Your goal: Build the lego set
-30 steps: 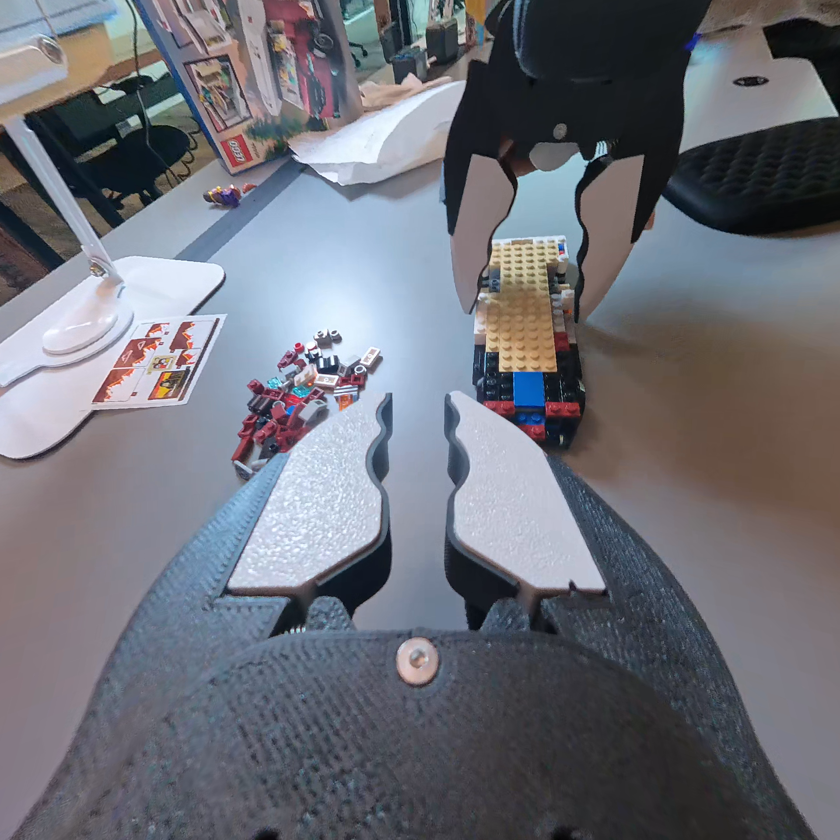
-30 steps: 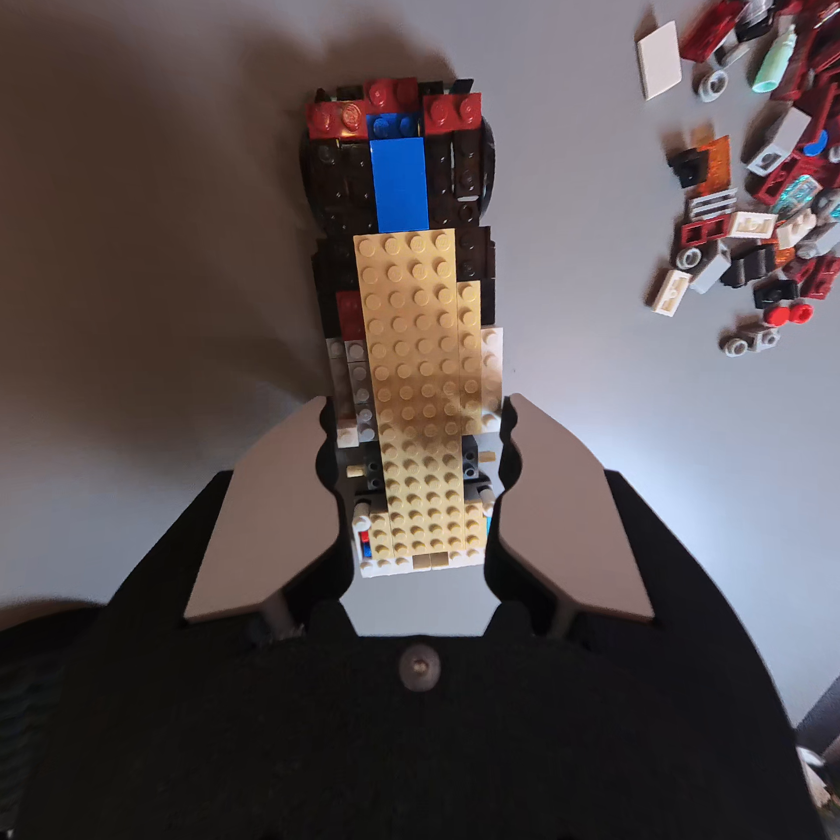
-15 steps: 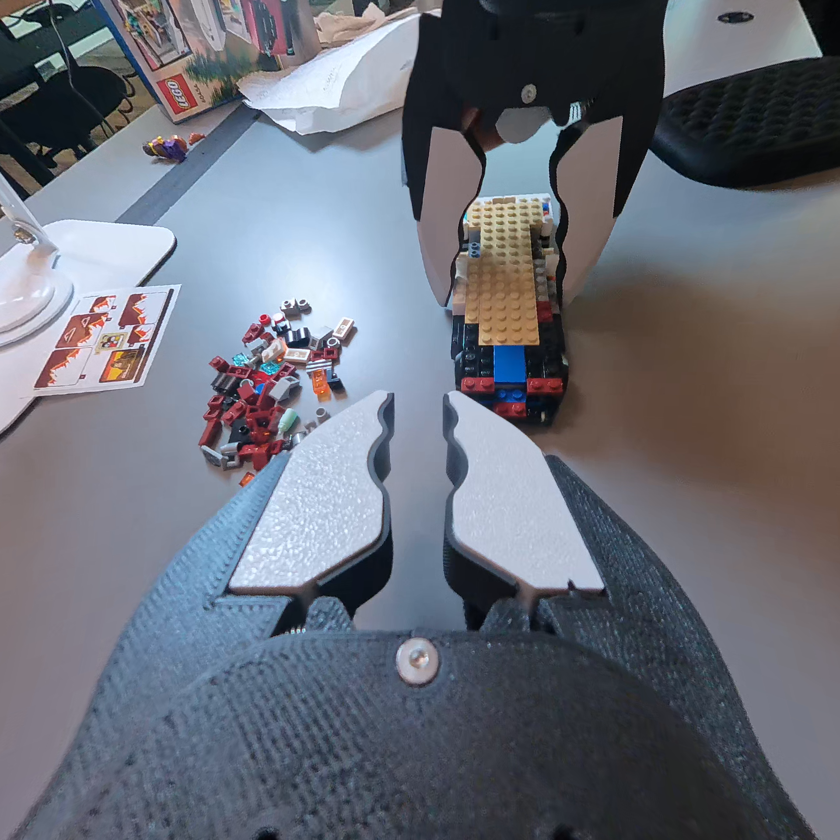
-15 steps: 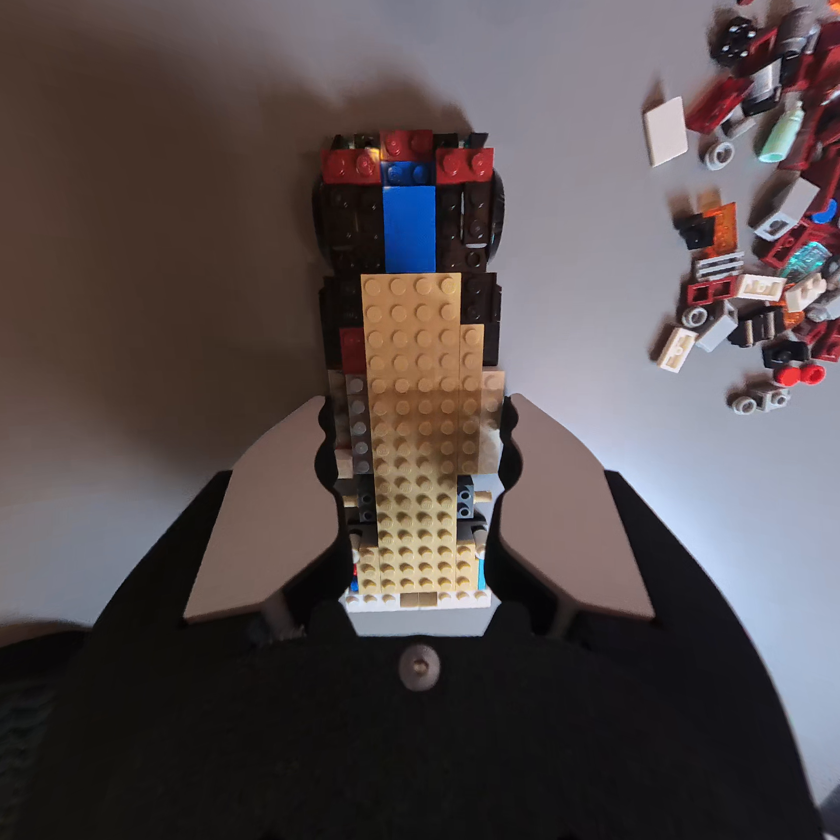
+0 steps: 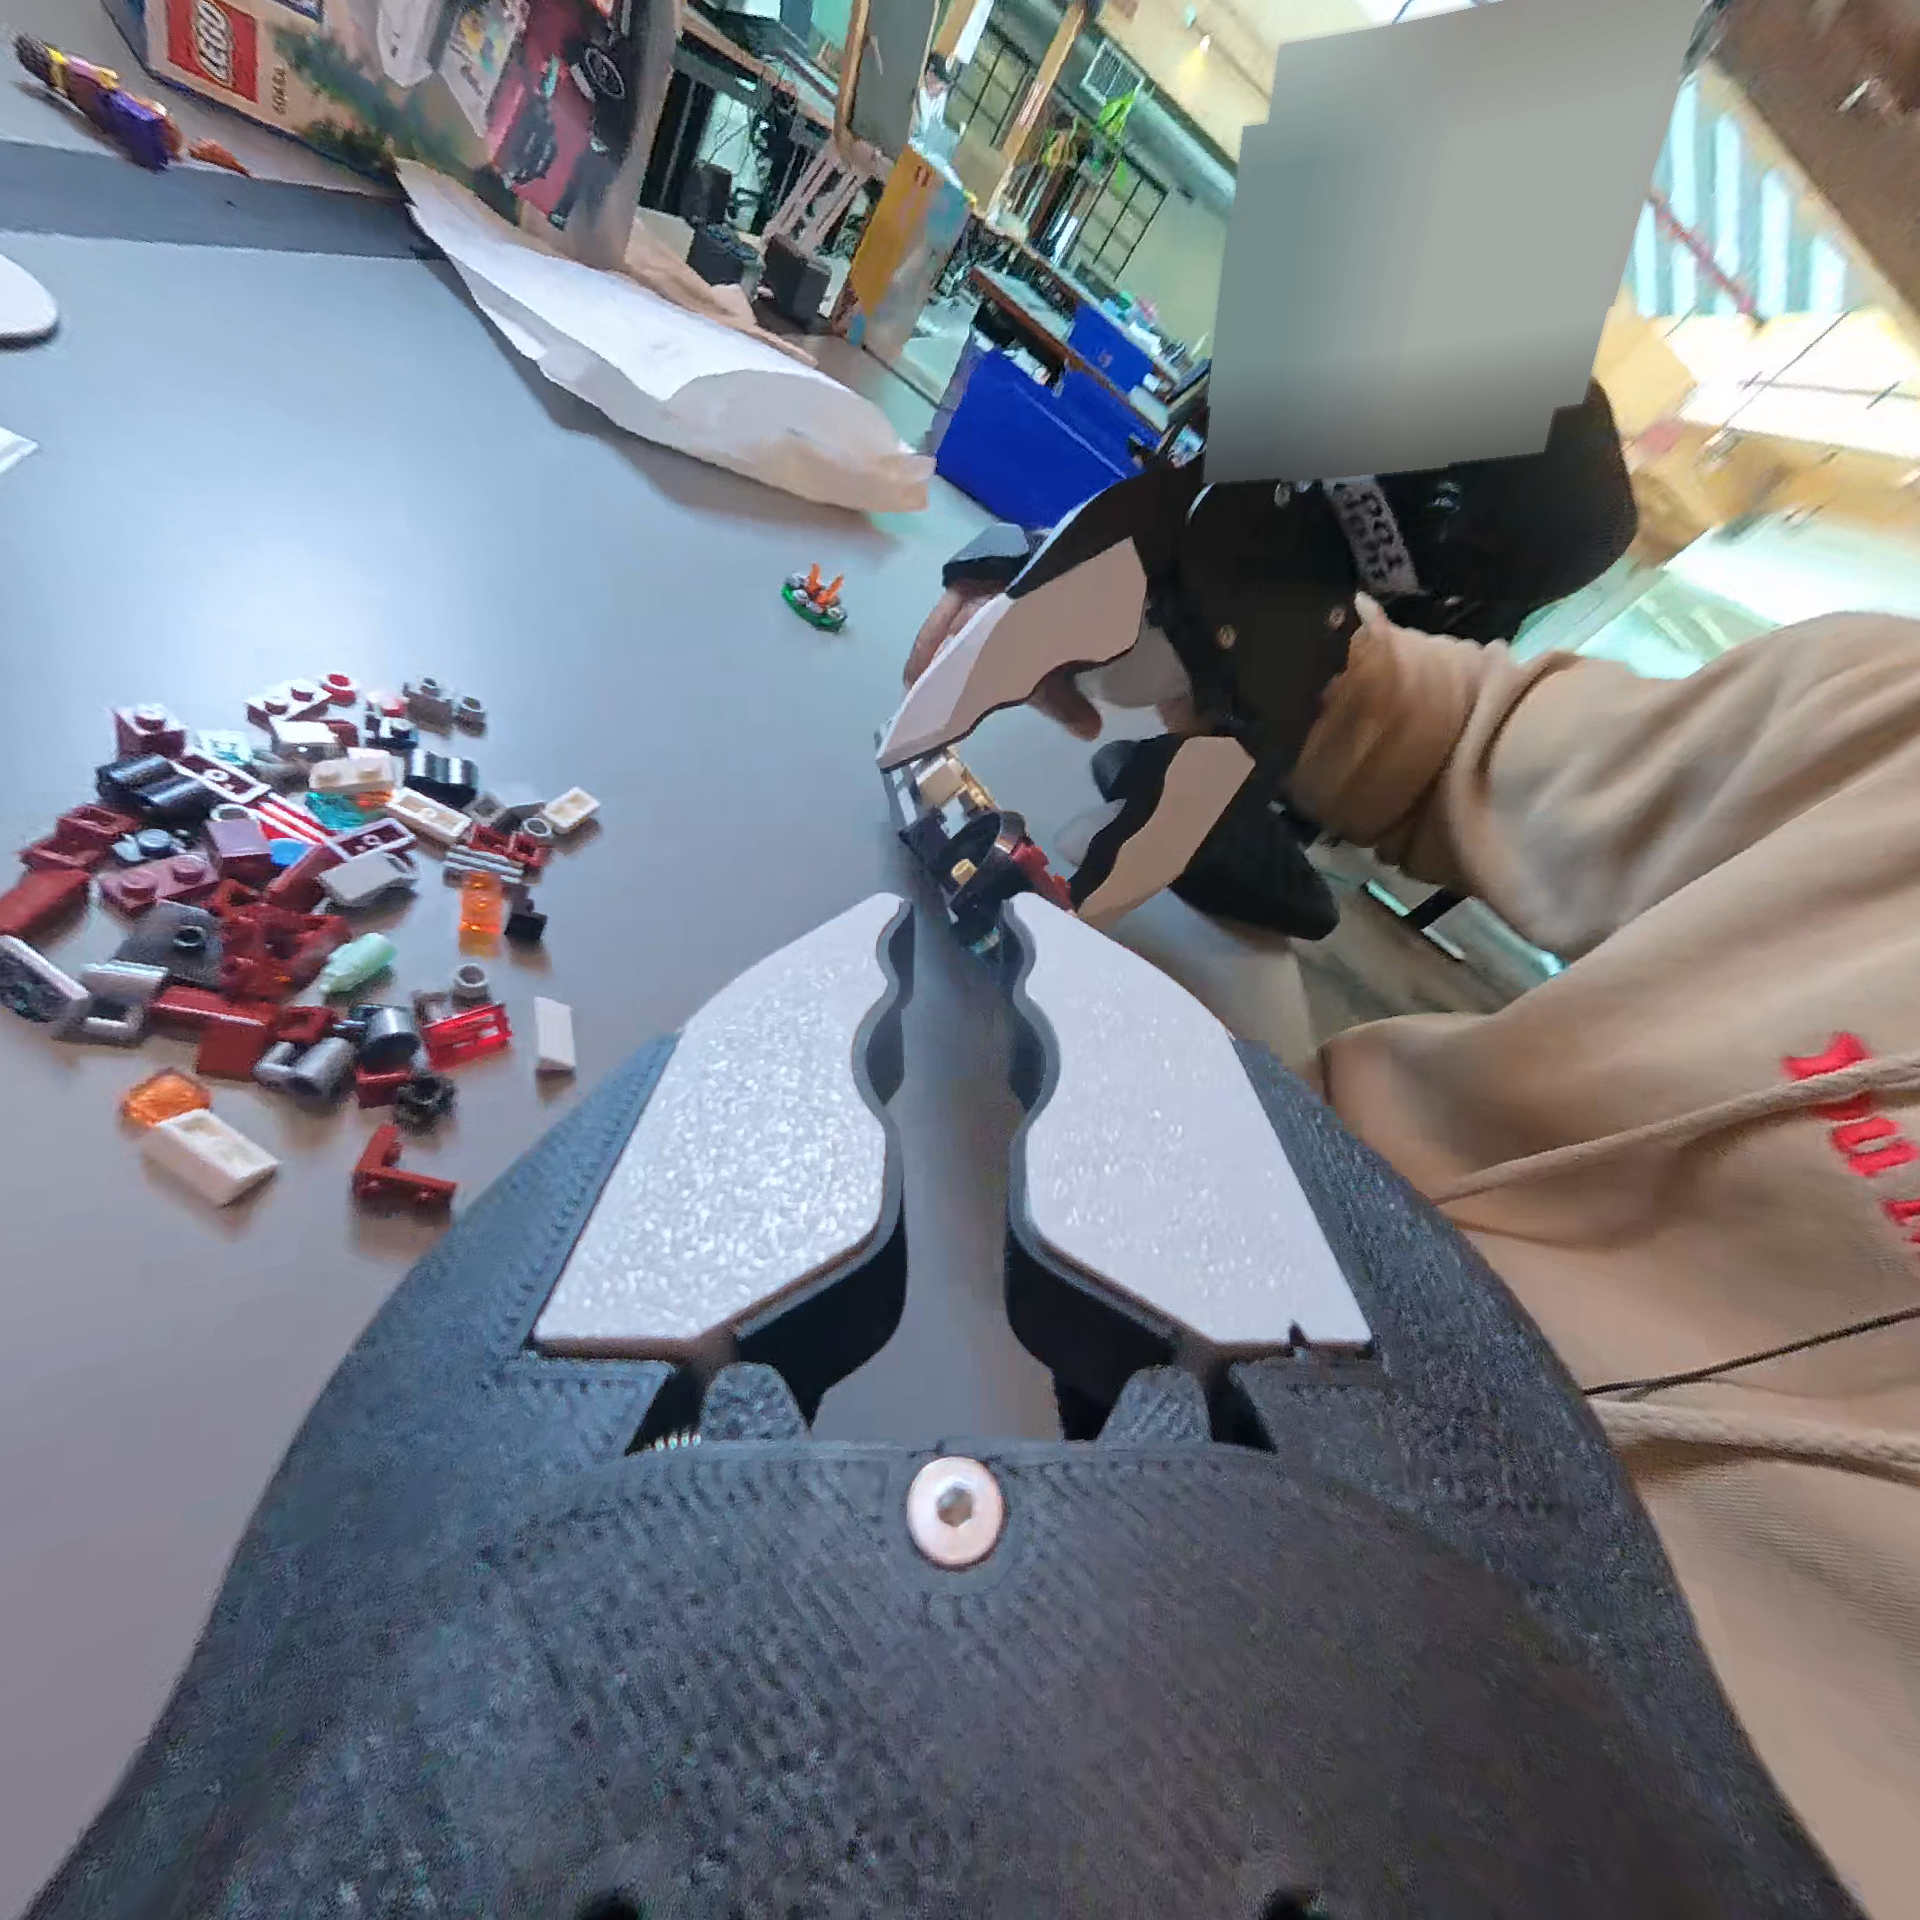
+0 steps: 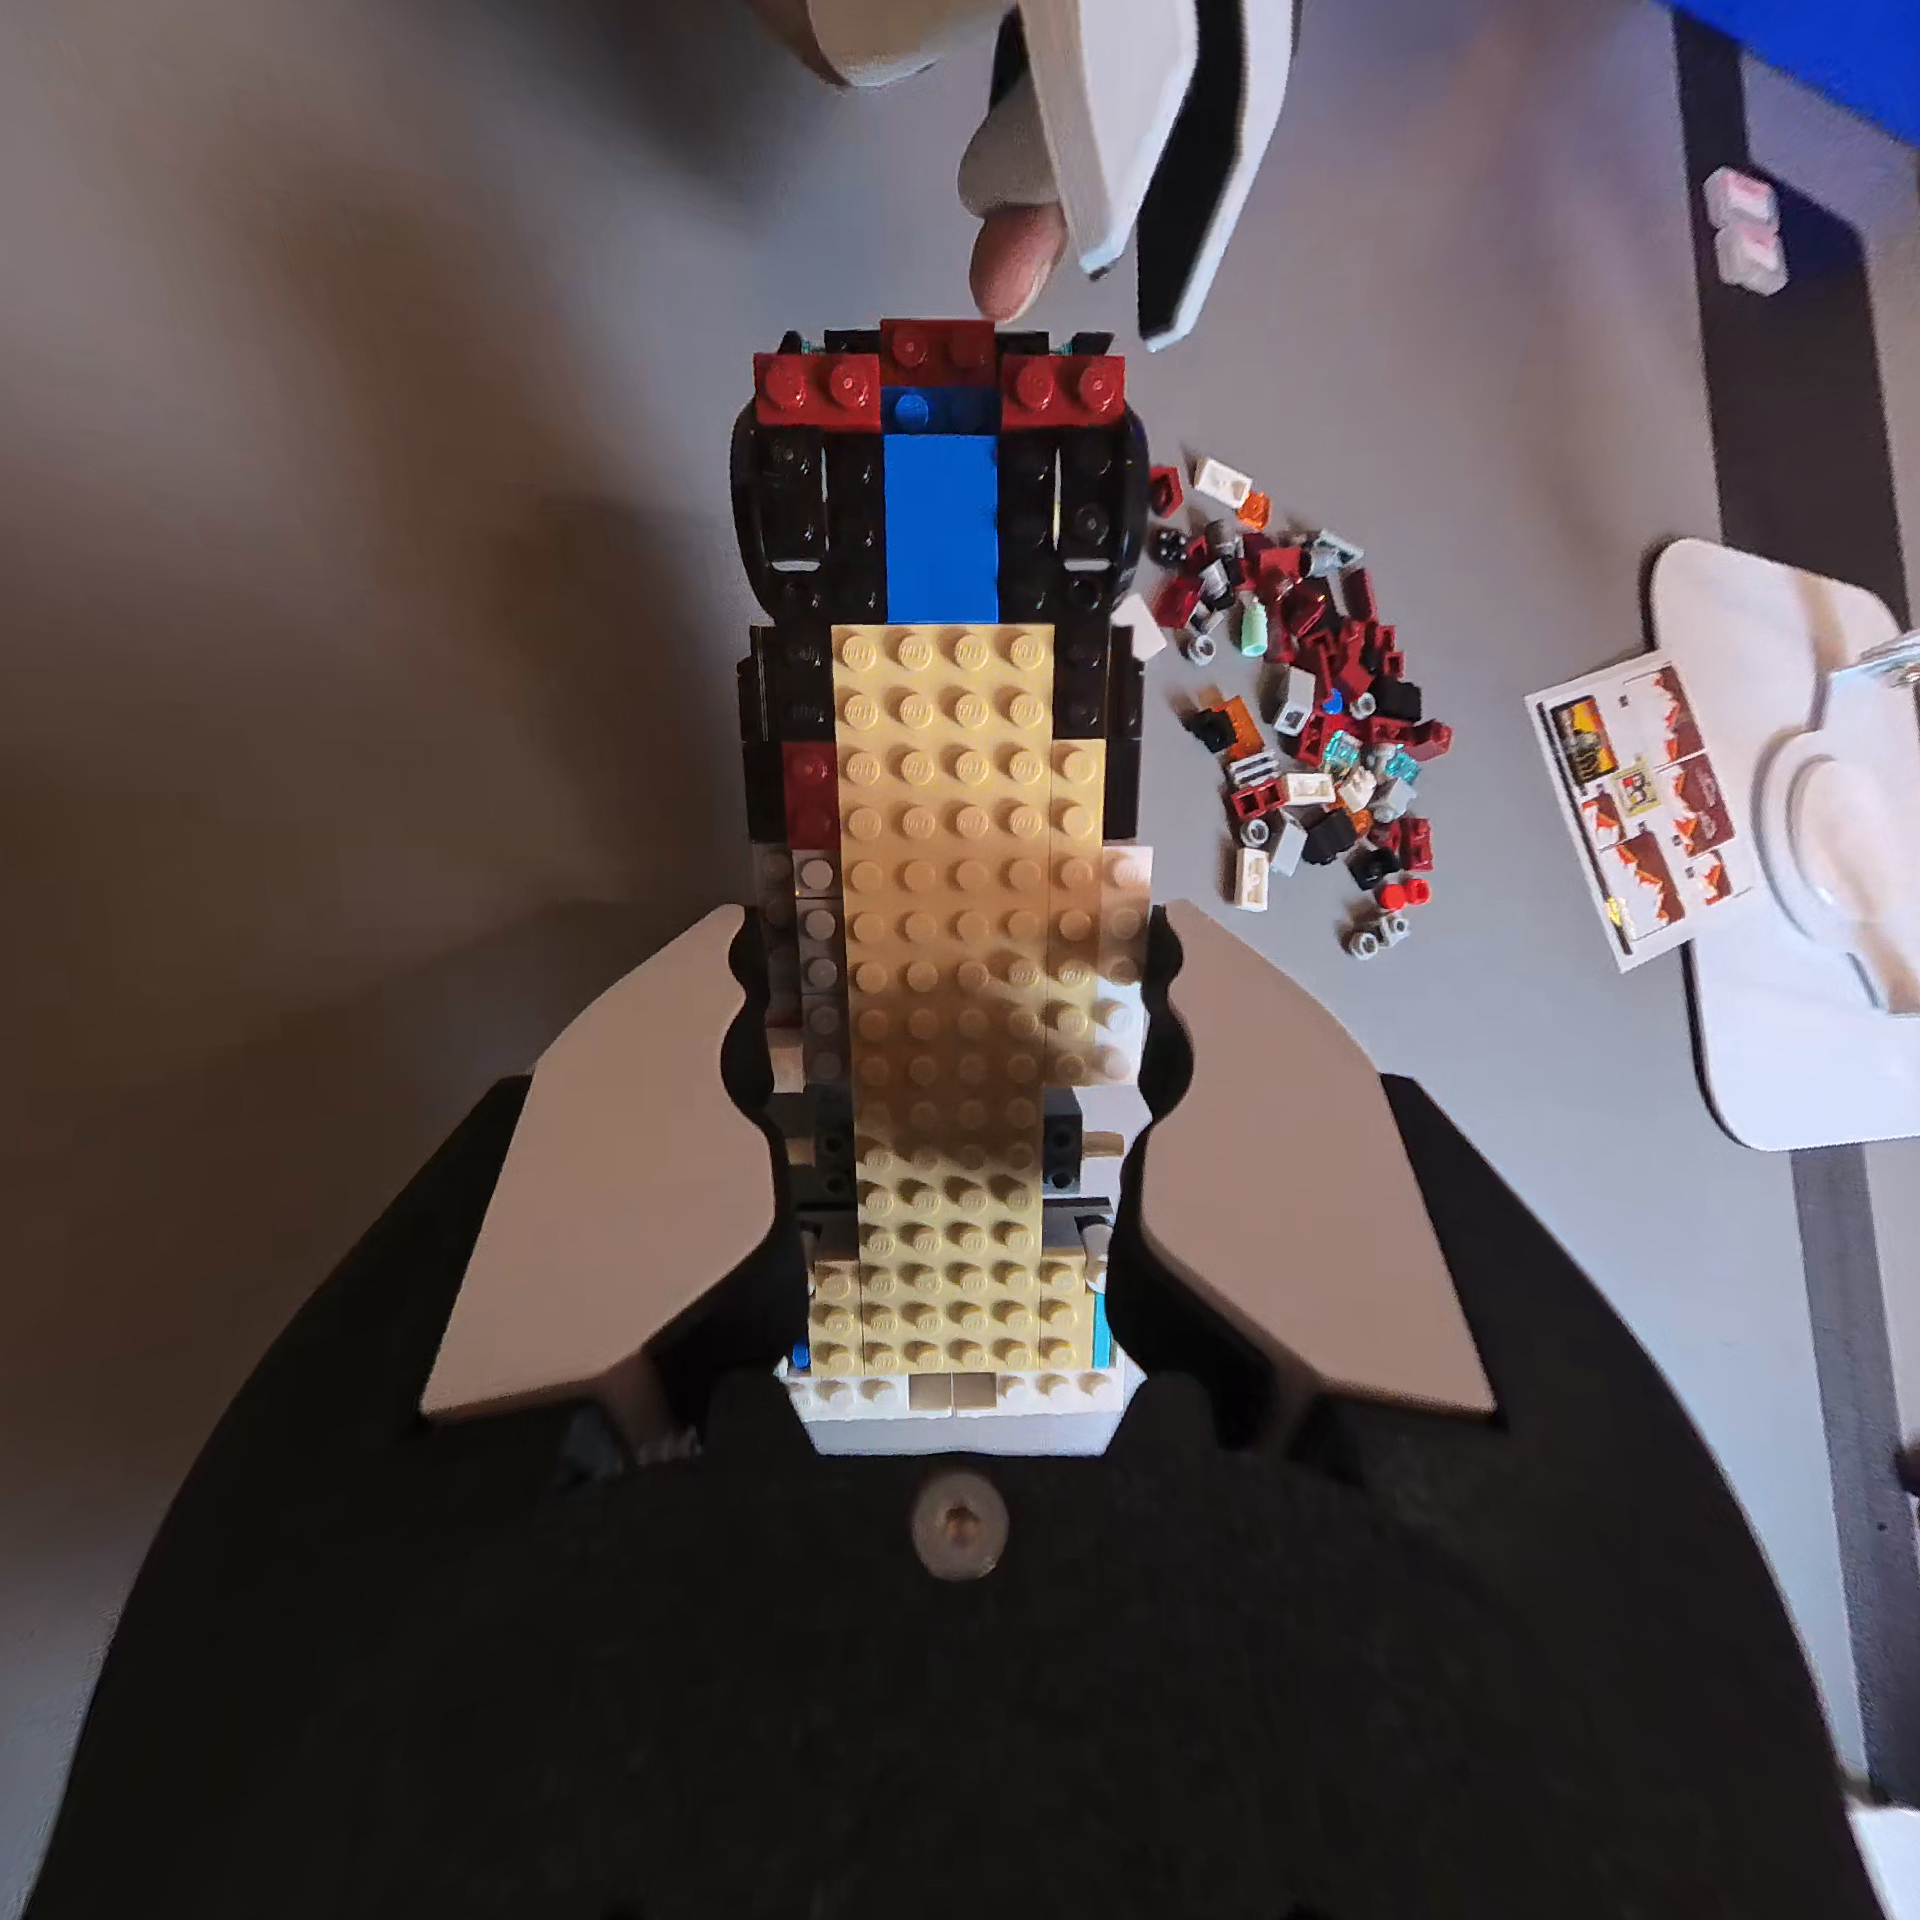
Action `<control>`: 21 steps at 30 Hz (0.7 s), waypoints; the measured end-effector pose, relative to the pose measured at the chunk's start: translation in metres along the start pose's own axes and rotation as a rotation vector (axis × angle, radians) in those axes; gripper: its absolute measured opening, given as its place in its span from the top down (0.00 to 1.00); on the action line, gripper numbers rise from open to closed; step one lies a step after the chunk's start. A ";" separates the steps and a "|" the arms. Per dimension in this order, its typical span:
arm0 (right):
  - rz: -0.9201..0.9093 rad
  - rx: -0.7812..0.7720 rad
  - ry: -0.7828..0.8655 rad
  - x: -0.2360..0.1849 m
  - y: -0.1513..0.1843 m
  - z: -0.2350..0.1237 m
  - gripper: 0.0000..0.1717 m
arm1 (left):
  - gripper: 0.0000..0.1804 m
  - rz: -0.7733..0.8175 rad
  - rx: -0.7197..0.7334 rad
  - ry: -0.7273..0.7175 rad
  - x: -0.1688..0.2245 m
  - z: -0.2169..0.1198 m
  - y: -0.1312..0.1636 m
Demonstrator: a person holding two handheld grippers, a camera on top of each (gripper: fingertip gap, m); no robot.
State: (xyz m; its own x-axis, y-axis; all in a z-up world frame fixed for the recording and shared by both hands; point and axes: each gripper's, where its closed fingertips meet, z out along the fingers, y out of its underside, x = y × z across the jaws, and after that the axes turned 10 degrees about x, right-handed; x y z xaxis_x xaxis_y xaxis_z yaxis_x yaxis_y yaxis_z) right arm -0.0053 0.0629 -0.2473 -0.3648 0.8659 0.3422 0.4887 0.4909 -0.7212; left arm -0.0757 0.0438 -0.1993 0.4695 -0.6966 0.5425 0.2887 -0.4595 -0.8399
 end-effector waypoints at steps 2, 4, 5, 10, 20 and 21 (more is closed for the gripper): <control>-0.004 0.023 0.011 0.000 -0.003 0.000 0.59 | 0.91 -0.027 0.009 0.023 0.003 0.000 -0.001; -0.008 0.040 0.013 0.000 -0.004 0.000 0.59 | 0.92 -0.051 0.016 0.040 0.006 0.001 -0.002; -0.011 0.048 0.017 0.001 -0.005 0.001 0.59 | 0.92 -0.067 0.021 0.047 0.007 0.002 -0.002; -0.032 0.085 0.021 0.001 -0.011 0.003 0.59 | 0.97 -0.120 0.034 0.069 0.007 0.002 -0.002; -0.057 0.139 0.049 0.005 -0.015 0.003 0.60 | 0.96 -0.159 0.043 0.068 0.002 -0.002 -0.005; -0.059 0.142 0.052 0.005 -0.016 0.003 0.60 | 0.96 -0.156 0.040 0.060 0.001 -0.002 -0.005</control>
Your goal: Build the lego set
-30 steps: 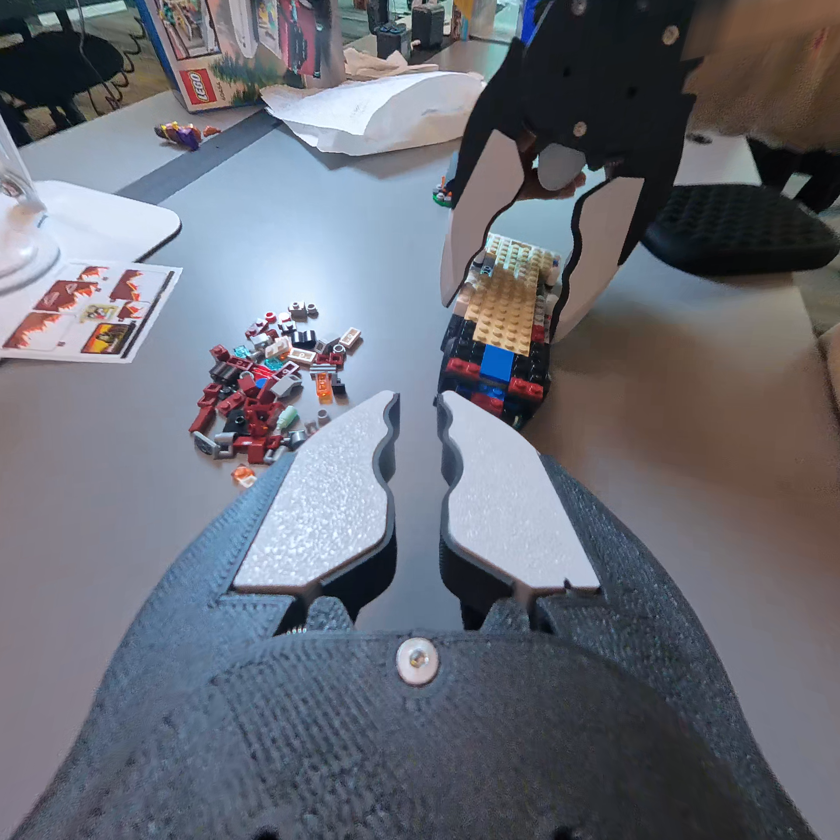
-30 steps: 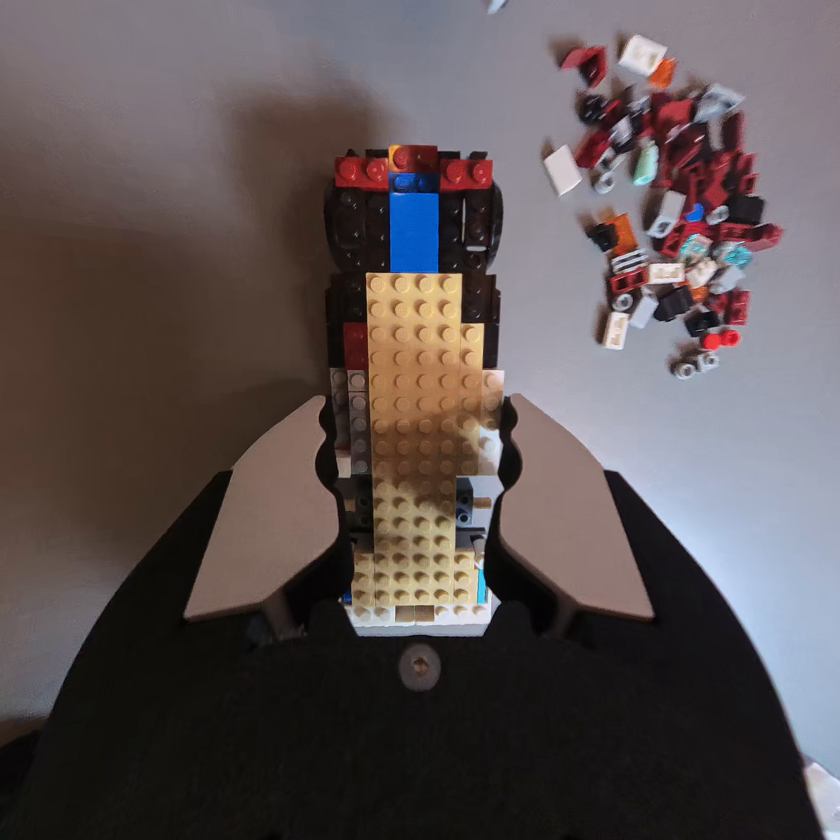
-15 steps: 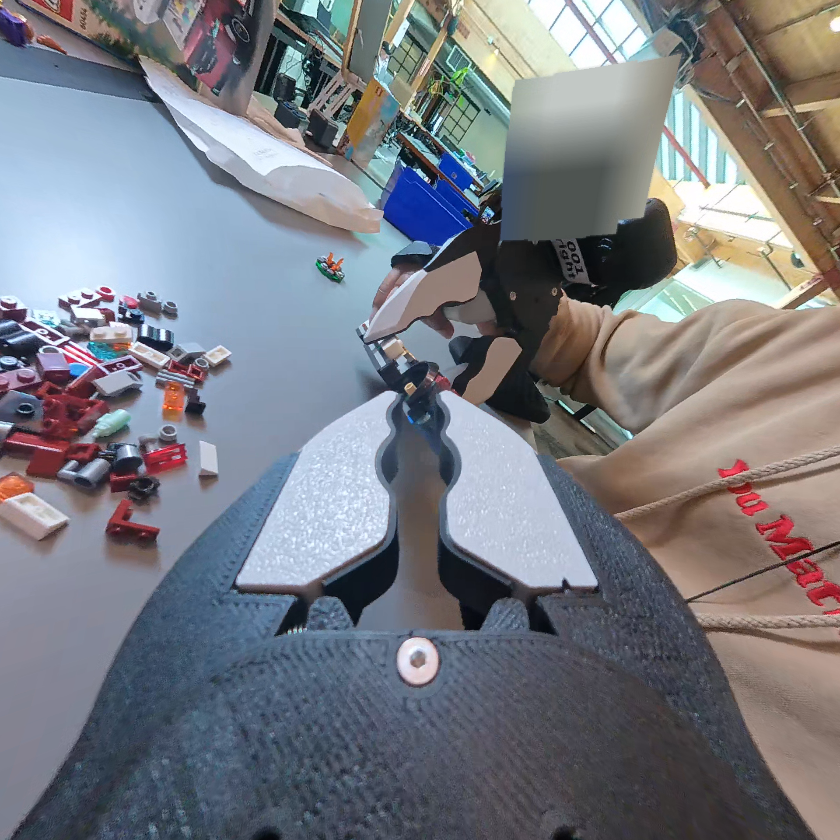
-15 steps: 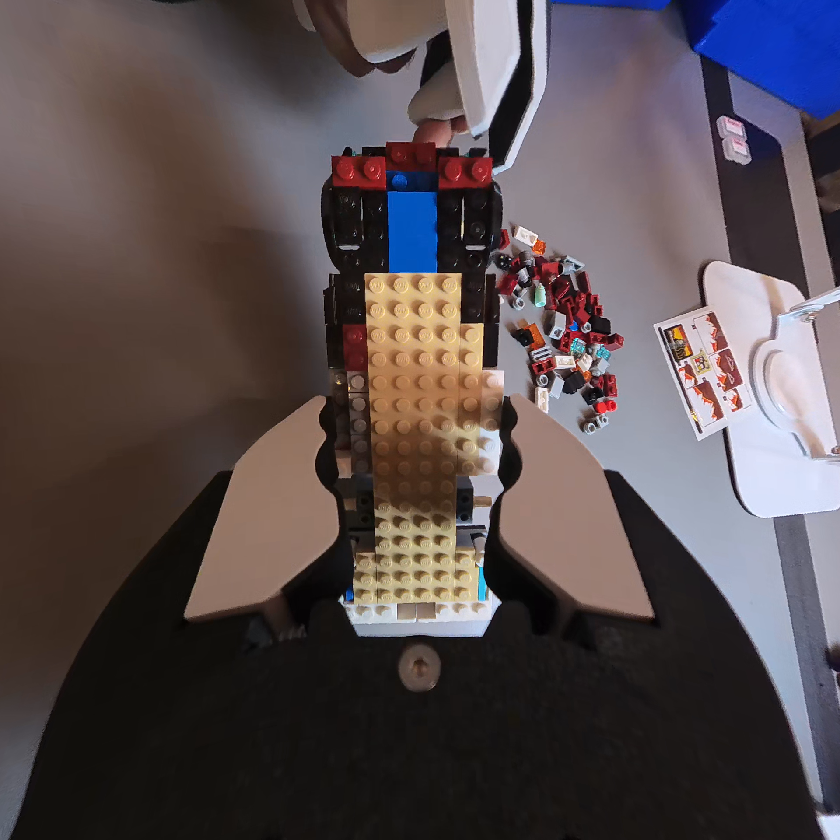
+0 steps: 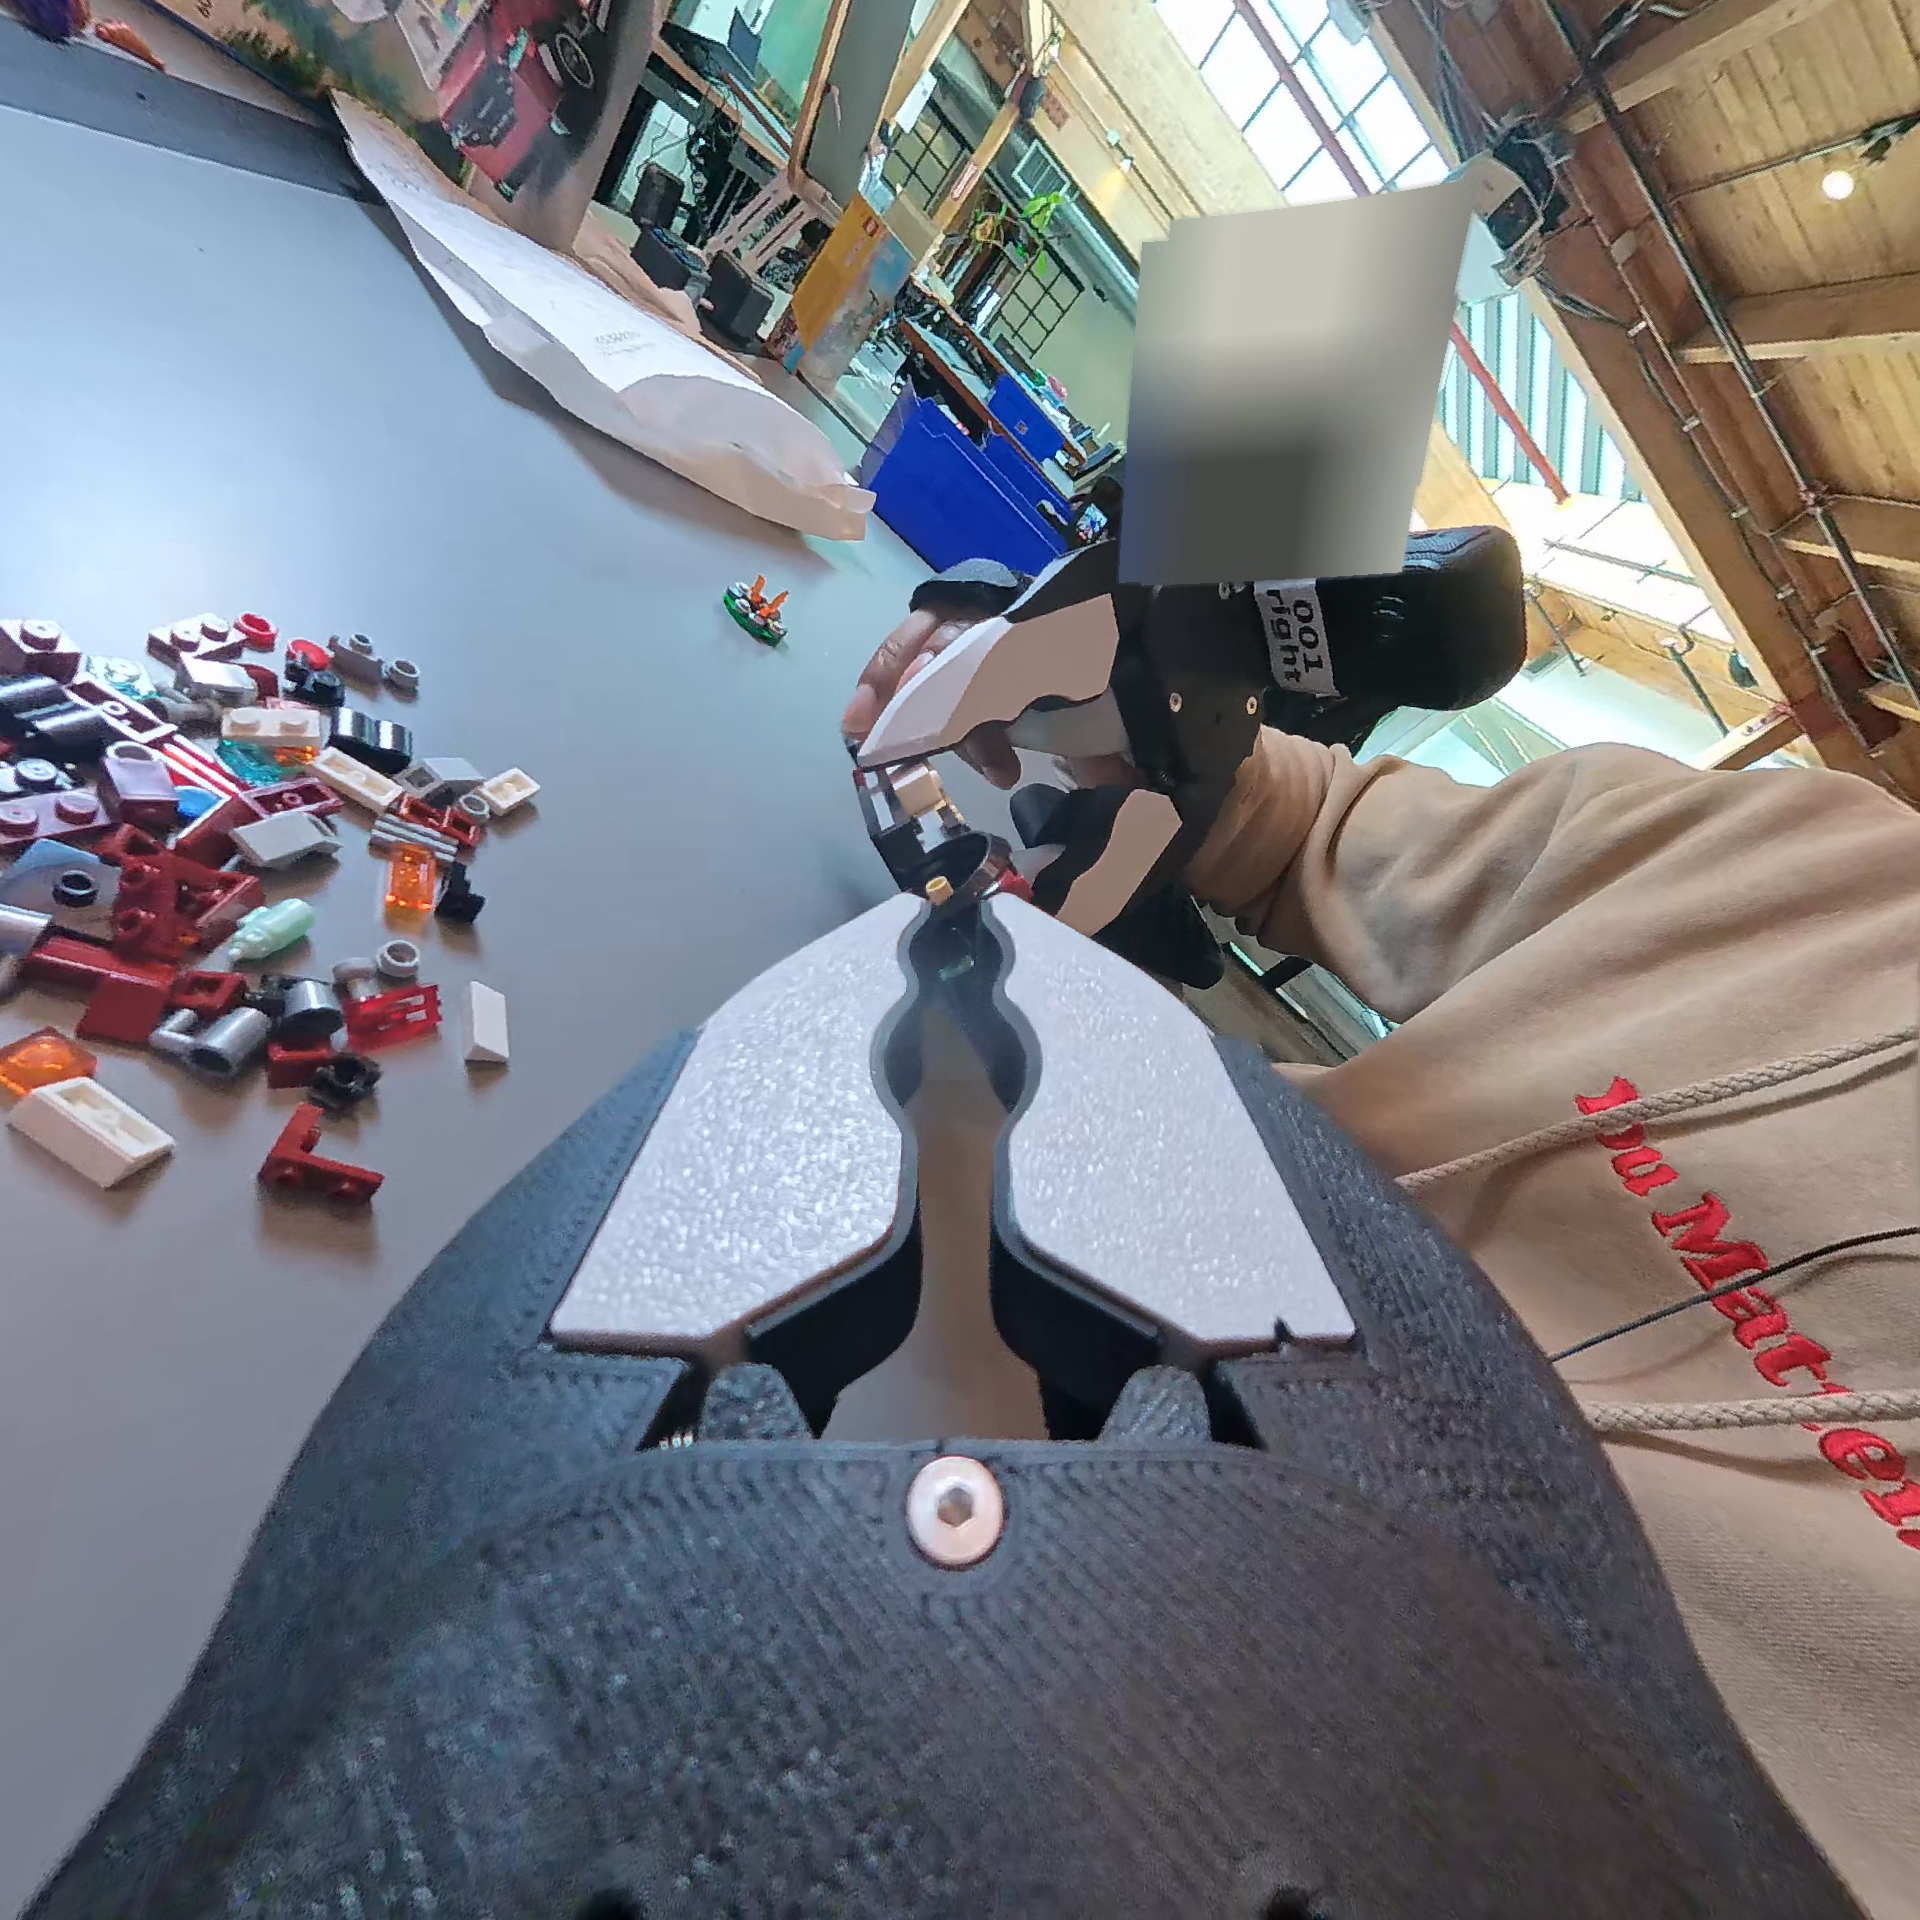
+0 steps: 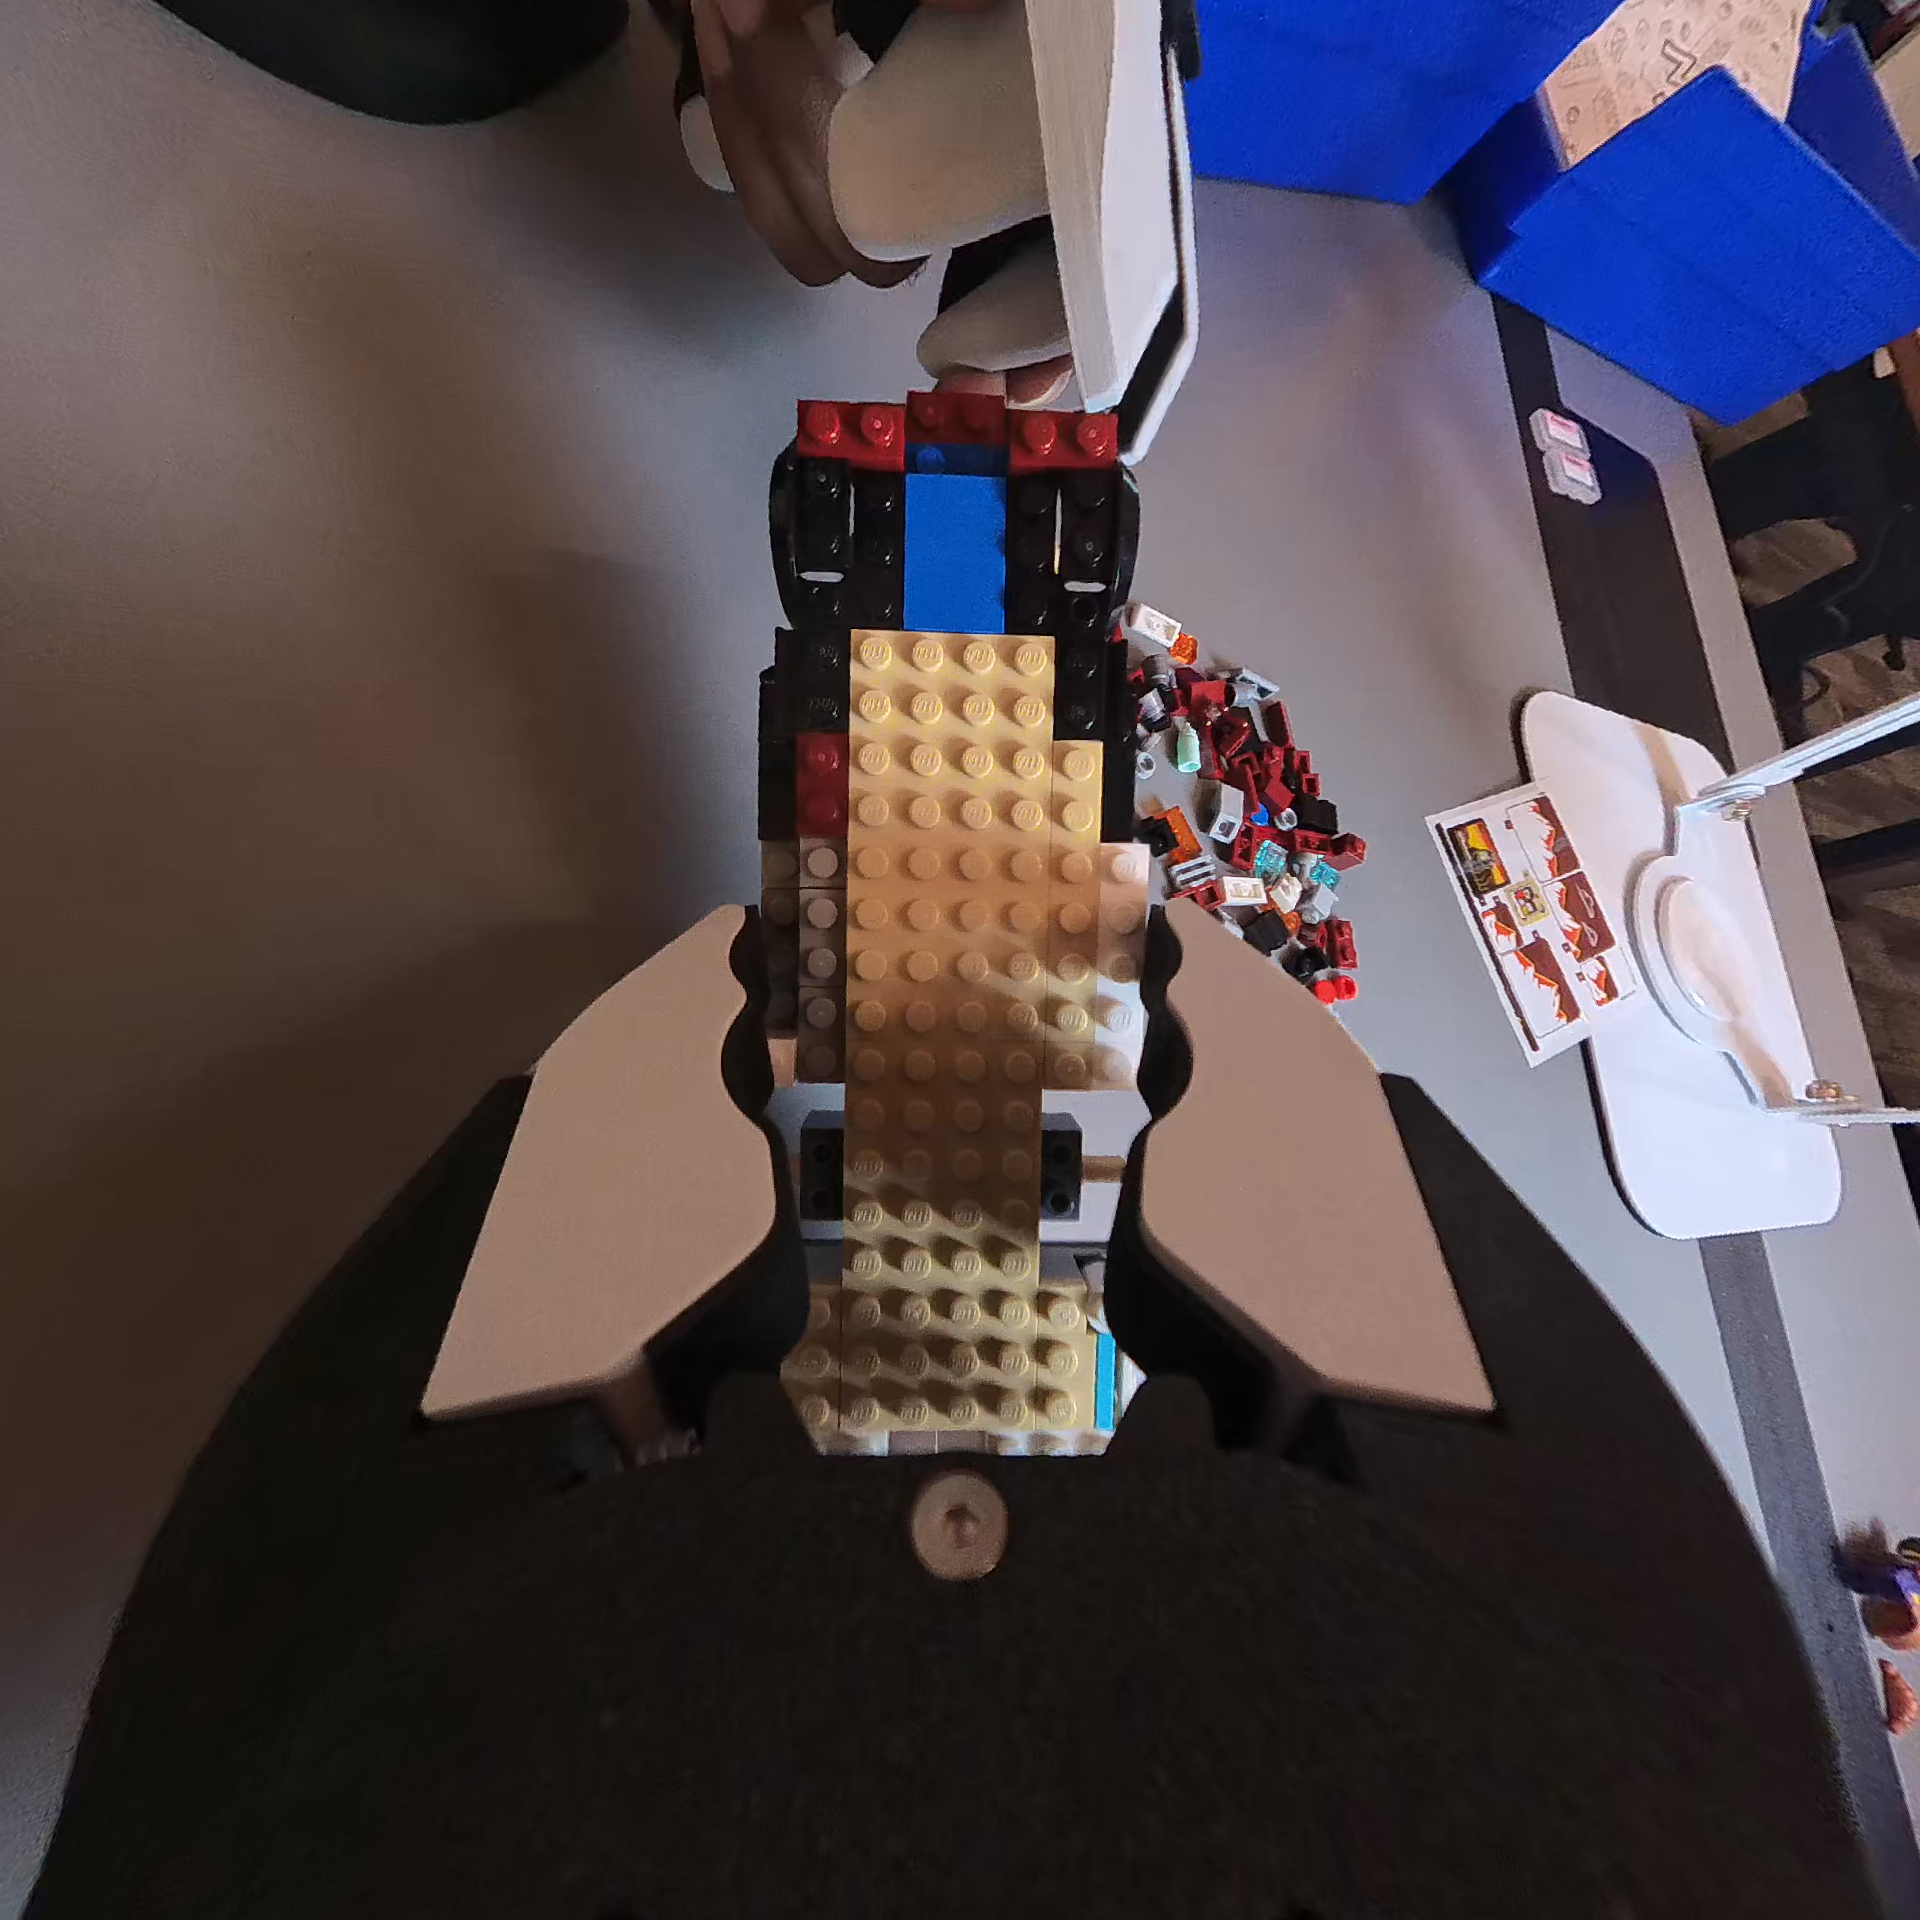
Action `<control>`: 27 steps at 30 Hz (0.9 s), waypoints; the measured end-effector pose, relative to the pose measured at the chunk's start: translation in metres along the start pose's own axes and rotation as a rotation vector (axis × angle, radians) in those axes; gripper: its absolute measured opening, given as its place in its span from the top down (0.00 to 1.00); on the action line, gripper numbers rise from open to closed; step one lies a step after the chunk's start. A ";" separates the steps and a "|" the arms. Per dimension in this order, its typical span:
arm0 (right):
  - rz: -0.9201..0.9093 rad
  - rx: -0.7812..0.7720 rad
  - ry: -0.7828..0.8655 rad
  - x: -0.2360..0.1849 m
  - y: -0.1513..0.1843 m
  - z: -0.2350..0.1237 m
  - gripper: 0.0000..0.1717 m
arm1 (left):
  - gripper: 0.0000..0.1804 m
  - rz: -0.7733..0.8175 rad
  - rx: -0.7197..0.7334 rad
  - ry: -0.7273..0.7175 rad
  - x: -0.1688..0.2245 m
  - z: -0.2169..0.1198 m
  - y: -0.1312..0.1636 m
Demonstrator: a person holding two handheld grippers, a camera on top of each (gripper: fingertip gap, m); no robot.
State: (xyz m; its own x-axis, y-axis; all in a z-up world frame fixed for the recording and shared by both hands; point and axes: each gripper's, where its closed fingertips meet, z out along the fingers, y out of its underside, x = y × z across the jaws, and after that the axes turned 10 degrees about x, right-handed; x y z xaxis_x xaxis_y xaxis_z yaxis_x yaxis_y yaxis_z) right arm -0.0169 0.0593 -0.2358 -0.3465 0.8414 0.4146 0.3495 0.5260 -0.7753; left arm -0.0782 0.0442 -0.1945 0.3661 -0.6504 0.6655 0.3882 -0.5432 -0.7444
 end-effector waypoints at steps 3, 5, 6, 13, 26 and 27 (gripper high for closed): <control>-0.018 0.010 0.011 0.001 -0.002 0.000 0.60 | 0.97 -0.023 0.005 0.004 0.000 -0.001 -0.001; -0.025 0.021 0.016 0.001 -0.004 -0.001 0.60 | 0.97 -0.045 0.013 0.025 0.003 -0.001 -0.003; -0.027 0.031 0.018 0.002 -0.005 -0.001 0.60 | 0.98 -0.066 0.018 0.048 0.006 -0.001 -0.004; -0.065 0.121 0.030 0.002 -0.019 -0.001 0.60 | 1.00 -0.139 0.061 0.228 0.035 -0.003 -0.013; -0.080 0.032 0.066 0.013 -0.003 0.002 0.60 | 0.92 0.020 0.054 -0.029 0.008 0.002 -0.013; -0.077 0.034 0.065 0.013 -0.004 0.002 0.60 | 0.94 0.015 0.056 -0.031 0.008 0.001 -0.013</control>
State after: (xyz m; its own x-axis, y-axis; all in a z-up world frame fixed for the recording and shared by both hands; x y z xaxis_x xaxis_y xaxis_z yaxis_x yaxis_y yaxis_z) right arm -0.0244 0.0679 -0.2287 -0.3137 0.8054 0.5030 0.2941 0.5861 -0.7550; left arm -0.0793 0.0469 -0.1796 0.3975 -0.6410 0.6566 0.4288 -0.5029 -0.7505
